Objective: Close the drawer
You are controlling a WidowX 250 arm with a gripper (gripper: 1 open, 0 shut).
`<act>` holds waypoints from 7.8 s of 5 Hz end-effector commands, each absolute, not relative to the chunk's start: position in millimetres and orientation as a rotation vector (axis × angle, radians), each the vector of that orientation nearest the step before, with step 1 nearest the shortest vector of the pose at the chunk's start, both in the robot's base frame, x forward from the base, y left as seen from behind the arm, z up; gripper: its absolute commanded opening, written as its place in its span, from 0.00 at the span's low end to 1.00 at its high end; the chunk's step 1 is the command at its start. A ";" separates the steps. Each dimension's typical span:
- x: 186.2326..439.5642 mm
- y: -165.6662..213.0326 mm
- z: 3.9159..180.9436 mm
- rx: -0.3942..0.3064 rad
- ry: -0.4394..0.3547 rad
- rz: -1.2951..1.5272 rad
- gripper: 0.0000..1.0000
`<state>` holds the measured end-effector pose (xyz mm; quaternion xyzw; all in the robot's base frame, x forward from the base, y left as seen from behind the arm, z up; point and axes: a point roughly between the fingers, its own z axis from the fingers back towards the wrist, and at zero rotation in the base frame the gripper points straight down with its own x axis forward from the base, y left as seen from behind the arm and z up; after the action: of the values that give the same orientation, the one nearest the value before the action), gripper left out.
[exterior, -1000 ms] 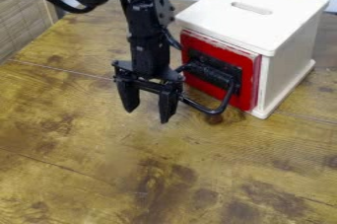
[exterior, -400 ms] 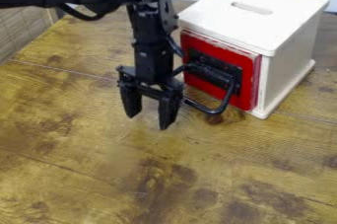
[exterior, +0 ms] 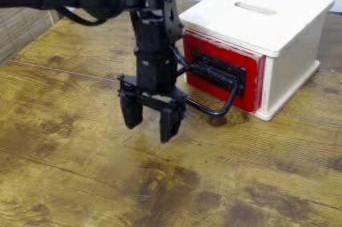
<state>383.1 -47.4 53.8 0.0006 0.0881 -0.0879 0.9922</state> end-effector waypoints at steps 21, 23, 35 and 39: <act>419.2 -81.0 162.6 0.020 0.051 -0.098 1.00; 412.8 -95.6 178.1 0.048 -0.005 -0.132 1.00; 398.1 -89.5 177.5 0.146 -0.171 0.228 1.00; 400.3 -104.4 157.1 0.172 -0.124 0.224 1.00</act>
<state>399.5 -95.7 128.1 0.0980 -0.0195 0.1197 0.9878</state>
